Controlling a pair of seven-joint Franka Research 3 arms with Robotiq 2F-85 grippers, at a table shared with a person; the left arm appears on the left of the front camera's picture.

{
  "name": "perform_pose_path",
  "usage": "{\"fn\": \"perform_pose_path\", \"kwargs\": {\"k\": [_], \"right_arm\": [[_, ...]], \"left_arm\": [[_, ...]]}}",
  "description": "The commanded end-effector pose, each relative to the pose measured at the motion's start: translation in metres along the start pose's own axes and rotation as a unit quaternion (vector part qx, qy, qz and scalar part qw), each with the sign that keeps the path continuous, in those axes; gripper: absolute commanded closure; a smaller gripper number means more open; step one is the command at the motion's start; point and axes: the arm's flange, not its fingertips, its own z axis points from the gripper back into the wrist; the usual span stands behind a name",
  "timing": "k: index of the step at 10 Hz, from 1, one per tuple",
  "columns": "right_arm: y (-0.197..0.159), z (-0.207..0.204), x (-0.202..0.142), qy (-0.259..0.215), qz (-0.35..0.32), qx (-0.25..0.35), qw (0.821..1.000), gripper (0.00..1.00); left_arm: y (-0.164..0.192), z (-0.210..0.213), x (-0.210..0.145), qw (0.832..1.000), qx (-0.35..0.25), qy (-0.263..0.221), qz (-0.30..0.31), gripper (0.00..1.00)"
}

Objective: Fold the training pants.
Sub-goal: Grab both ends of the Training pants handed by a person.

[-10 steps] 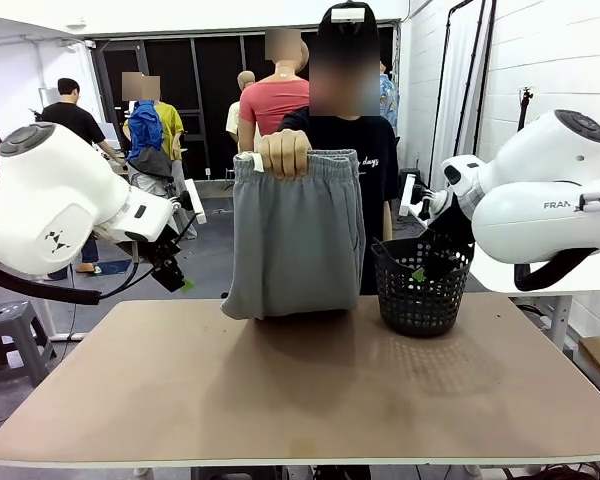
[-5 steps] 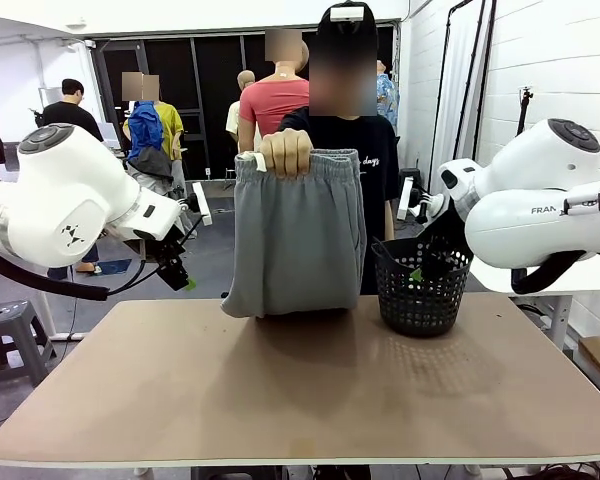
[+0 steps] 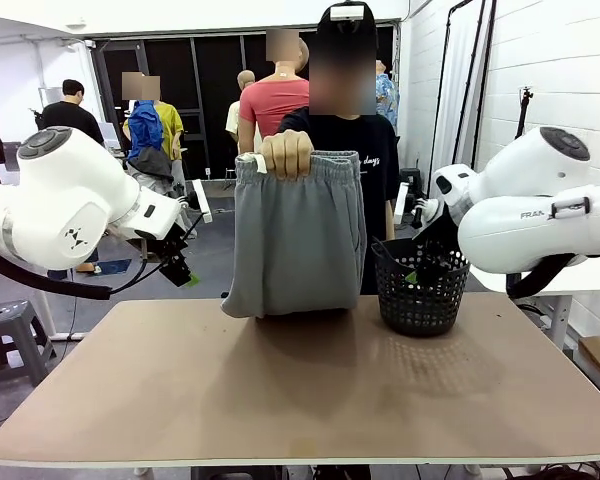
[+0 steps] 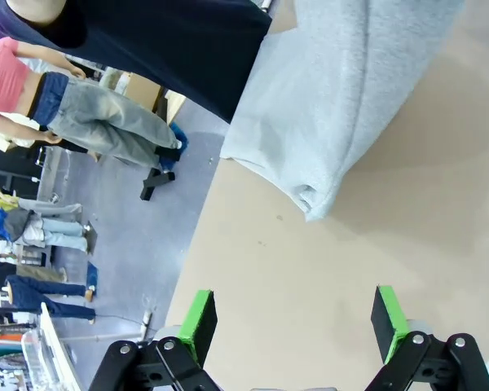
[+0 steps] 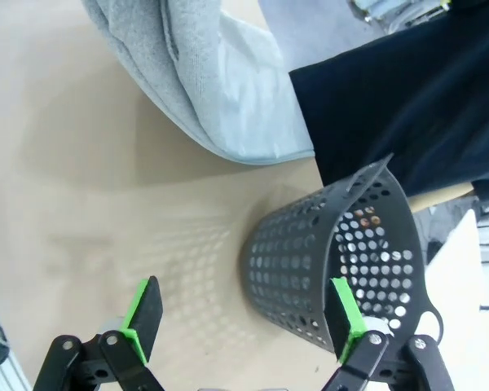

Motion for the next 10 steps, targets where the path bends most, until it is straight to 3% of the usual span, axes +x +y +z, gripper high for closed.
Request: {"fn": "perform_pose_path", "kwargs": {"k": [1, 7, 10], "right_arm": [[-0.005, -0.027, -0.004, -0.018, 0.011, 0.016, 1.0, 0.0], [-0.004, -0.056, -0.013, -0.112, 0.029, 0.018, 0.993, 0.0], [-0.009, -0.068, -0.007, -0.143, 0.015, 0.034, 0.989, 0.0]], "left_arm": [[0.01, -0.02, -0.004, 0.999, 0.012, -0.016, -0.027, 0.0], [0.014, -0.056, -0.006, 0.991, -0.03, -0.084, -0.102, 0.0], [0.023, -0.061, -0.006, 0.989, -0.033, -0.119, -0.078, 0.0]]}}
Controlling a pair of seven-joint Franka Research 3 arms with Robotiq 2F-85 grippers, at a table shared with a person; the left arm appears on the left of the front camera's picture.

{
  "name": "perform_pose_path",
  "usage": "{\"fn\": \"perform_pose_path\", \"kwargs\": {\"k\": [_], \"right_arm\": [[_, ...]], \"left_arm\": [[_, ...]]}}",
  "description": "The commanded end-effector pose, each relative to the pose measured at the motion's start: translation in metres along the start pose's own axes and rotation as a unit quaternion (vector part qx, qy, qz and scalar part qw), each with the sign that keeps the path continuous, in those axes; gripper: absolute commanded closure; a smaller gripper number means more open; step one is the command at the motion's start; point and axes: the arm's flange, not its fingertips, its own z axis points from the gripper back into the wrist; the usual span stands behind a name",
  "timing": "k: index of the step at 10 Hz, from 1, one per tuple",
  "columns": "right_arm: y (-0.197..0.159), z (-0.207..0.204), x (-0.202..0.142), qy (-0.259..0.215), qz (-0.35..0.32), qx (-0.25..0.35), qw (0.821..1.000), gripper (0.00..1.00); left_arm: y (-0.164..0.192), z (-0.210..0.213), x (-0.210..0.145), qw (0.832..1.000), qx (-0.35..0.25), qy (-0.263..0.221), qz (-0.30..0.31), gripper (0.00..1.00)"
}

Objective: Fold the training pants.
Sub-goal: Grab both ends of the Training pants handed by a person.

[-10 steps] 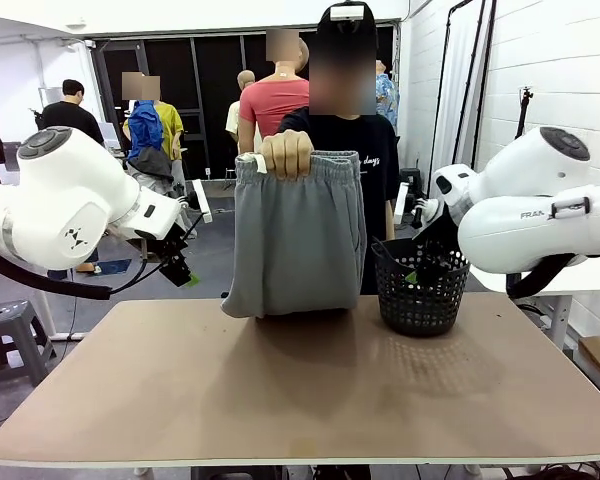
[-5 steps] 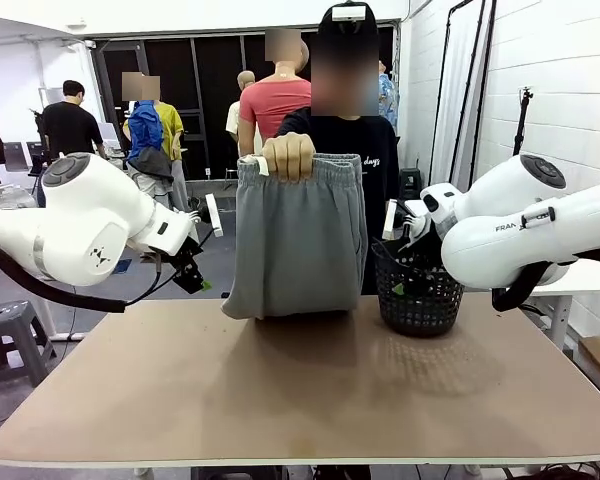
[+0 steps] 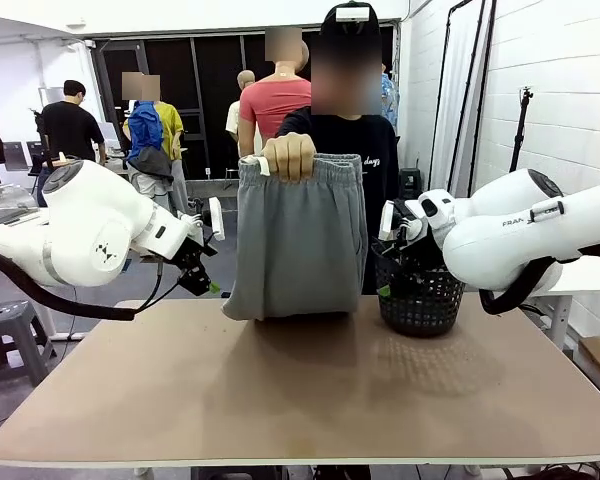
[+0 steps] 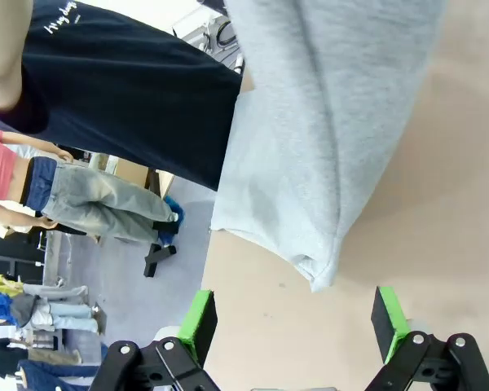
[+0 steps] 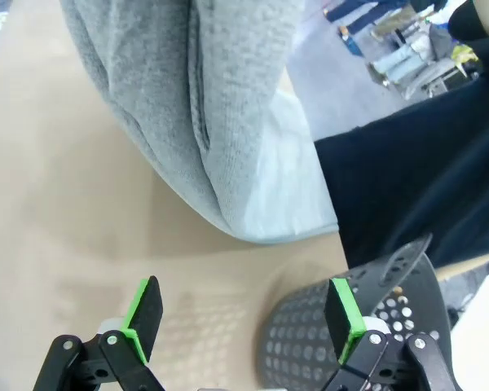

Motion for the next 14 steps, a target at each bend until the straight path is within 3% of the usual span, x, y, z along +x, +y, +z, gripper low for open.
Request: {"fn": "perform_pose_path", "kwargs": {"k": [1, 7, 10, 14], "right_arm": [[-0.008, -0.005, -0.007, -0.038, -0.003, 0.005, 0.999, 0.0], [-0.008, -0.012, -0.001, -0.079, -0.007, 0.019, 0.997, 0.0], [-0.002, -0.012, 0.004, -0.097, -0.015, 0.052, 0.994, 0.0], [0.003, -0.005, 0.016, -0.156, -0.021, 0.07, 0.985, 0.0]], "left_arm": [[0.007, -0.002, -0.004, 0.999, -0.012, -0.047, 0.011, 0.0], [0.004, -0.011, 0.001, 0.991, -0.058, -0.118, 0.013, 0.0], [0.001, -0.014, 0.005, 0.988, -0.055, -0.143, 0.023, 0.0], [0.002, -0.016, 0.016, 0.982, -0.05, -0.181, 0.021, 0.0]]}}
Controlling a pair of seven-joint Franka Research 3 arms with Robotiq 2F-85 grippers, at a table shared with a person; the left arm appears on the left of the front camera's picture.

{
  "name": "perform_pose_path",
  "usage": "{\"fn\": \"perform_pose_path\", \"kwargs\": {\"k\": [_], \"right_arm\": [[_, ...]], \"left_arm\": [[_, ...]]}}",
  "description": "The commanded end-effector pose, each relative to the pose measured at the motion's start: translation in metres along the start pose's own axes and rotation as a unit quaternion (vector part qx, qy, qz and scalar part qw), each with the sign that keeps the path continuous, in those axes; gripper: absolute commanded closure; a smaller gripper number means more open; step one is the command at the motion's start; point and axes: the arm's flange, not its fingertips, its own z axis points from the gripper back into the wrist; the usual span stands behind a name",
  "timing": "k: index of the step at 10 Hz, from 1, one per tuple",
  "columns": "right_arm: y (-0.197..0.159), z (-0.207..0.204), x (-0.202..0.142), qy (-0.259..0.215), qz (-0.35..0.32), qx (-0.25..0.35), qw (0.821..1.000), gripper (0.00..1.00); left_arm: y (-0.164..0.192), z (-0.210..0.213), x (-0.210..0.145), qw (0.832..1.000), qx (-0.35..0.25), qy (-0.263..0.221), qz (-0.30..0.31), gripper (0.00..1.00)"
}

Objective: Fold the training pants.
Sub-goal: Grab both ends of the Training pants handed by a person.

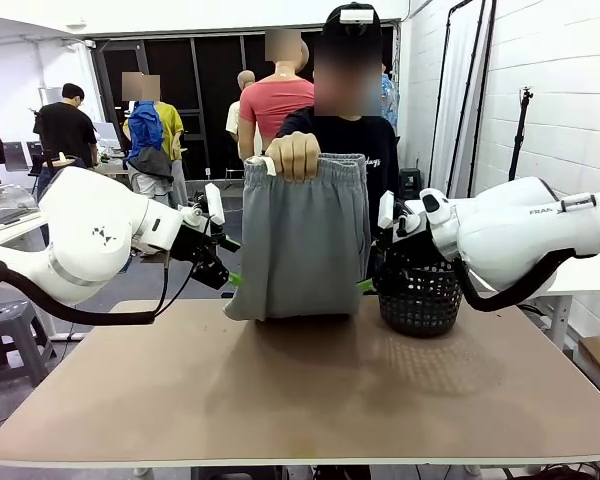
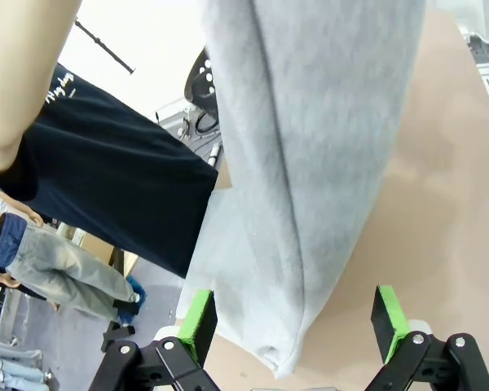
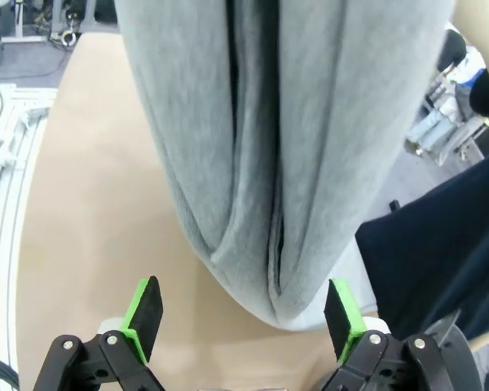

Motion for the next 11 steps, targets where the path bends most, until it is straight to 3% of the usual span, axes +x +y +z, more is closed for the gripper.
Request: {"fn": "perform_pose_path", "kwargs": {"k": [1, 7, 11], "right_arm": [[-0.002, -0.004, 0.001, -0.041, 0.011, 0.01, 0.999, 0.0], [0.0, 0.015, 0.03, -0.119, 0.004, 0.017, 0.993, 0.0], [-0.001, 0.025, 0.045, -0.164, -0.008, 0.04, 0.986, 0.0]], "left_arm": [[0.005, -0.01, 0.003, 0.999, -0.002, -0.048, -0.016, 0.0], [-0.002, 0.001, 0.035, 0.992, -0.02, -0.124, -0.005, 0.0], [0.003, 0.005, 0.049, 0.99, -0.024, -0.138, 0.021, 0.0]]}}
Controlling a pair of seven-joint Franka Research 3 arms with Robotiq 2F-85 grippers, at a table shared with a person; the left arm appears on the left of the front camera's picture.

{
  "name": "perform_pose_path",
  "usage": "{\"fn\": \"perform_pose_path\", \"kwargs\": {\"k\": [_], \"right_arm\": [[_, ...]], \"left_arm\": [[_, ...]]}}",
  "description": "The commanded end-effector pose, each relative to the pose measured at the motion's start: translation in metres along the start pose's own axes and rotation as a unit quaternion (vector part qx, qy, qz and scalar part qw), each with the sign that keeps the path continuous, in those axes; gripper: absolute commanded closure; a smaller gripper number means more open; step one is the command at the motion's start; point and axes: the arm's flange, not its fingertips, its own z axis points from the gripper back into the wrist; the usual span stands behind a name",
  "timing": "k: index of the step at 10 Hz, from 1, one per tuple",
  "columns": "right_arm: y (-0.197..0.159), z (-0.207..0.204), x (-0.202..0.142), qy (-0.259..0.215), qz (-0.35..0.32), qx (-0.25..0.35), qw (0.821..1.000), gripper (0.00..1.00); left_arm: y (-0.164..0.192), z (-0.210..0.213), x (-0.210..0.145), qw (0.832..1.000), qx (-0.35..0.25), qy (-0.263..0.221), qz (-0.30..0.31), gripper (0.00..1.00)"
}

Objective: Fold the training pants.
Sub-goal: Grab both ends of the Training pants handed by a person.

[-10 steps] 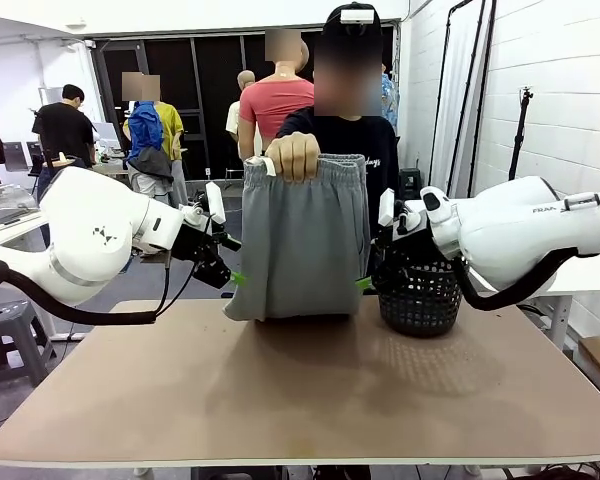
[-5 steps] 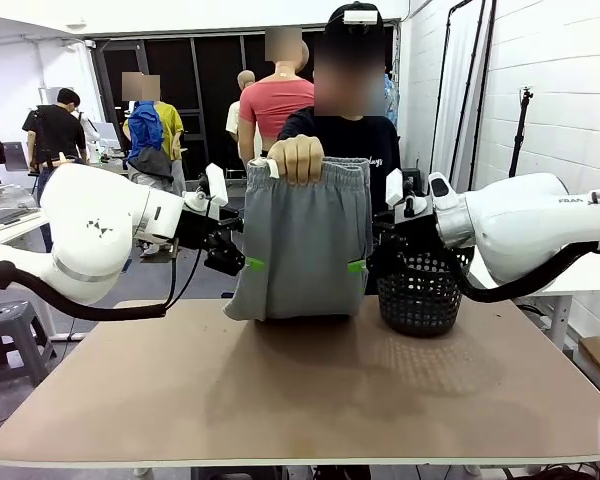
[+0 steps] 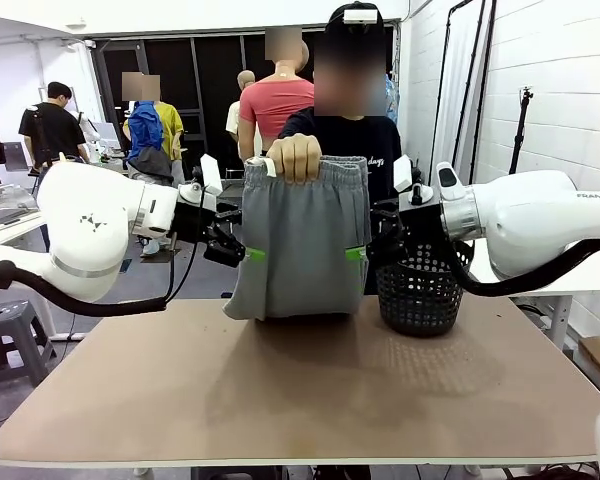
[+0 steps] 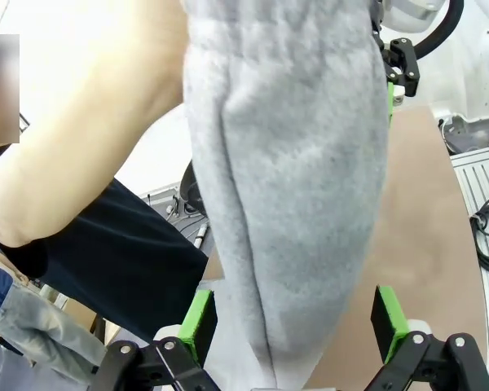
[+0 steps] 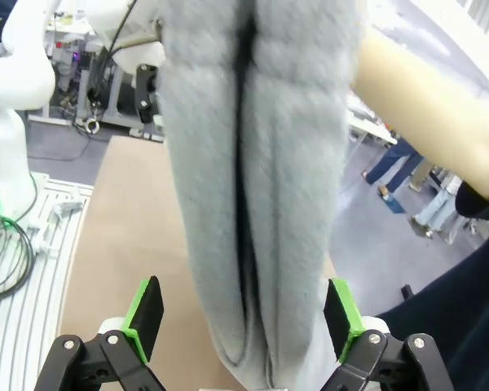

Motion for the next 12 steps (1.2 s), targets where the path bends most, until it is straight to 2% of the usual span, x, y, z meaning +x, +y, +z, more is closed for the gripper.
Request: {"fn": "perform_pose_path", "kwargs": {"k": [1, 4, 8, 12], "right_arm": [[-0.004, -0.005, 0.006, -0.03, -0.006, 0.024, 0.999, 0.0], [-0.006, -0.007, 0.016, -0.063, -0.016, 0.044, 0.997, 0.0], [-0.005, -0.001, 0.028, -0.082, -0.017, 0.052, 0.995, 0.0], [-0.006, 0.001, 0.026, -0.08, -0.043, 0.056, 0.994, 0.8]], "left_arm": [[0.007, -0.007, 0.009, 1.0, -0.002, -0.021, 0.012, 0.0], [0.003, -0.004, 0.031, 0.997, -0.03, -0.072, 0.014, 0.0], [-0.002, -0.002, 0.039, 0.995, -0.028, -0.094, 0.037, 0.0], [0.002, -0.004, 0.034, 0.992, -0.044, -0.104, 0.064, 0.8]]}}
